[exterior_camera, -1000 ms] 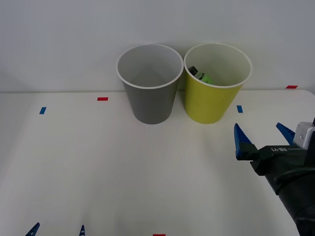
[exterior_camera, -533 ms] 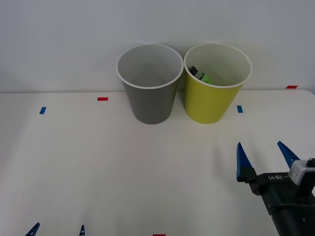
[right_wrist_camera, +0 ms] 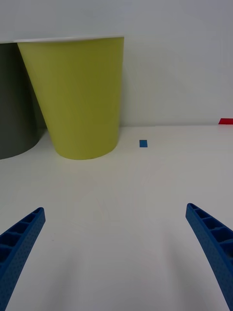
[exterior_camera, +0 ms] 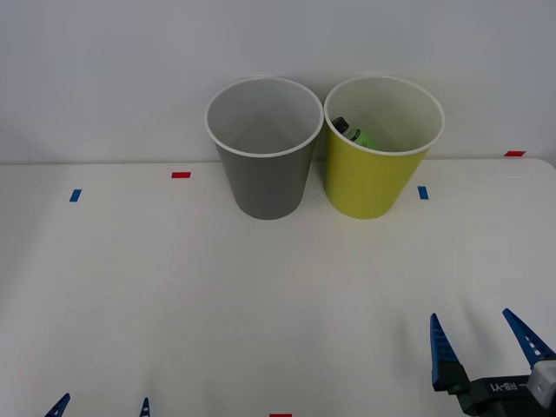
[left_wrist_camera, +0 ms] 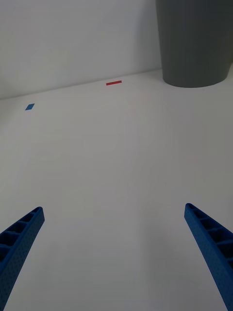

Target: Put cans in the gray bin and PET bottles in the light green bin.

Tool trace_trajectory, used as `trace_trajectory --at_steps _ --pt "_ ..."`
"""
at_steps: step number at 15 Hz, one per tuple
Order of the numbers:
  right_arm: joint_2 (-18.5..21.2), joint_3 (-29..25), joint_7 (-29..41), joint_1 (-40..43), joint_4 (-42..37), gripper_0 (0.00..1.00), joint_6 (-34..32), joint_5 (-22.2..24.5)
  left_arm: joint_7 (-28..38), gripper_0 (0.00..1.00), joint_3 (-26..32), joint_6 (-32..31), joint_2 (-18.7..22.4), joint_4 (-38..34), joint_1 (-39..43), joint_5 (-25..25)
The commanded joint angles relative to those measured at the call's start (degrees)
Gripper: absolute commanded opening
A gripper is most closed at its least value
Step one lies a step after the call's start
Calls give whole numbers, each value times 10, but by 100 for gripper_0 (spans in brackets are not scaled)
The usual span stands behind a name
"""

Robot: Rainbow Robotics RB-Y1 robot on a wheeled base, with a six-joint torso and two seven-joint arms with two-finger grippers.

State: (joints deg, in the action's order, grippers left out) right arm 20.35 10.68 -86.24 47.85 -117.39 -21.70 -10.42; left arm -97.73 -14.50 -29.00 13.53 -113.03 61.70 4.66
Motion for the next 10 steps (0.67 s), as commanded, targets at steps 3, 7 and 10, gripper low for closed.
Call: trace_trajectory --at_steps 3,7,10 --pt "20 24 -1 73 9 100 -56 -5 0 100 0 0 0 0 0 0" --pt "26 33 -1 112 9 100 -89 1 0 100 0 0 0 0 0 0" --pt "26 33 -3 121 9 100 -93 -1 0 100 0 0 0 0 0 0"
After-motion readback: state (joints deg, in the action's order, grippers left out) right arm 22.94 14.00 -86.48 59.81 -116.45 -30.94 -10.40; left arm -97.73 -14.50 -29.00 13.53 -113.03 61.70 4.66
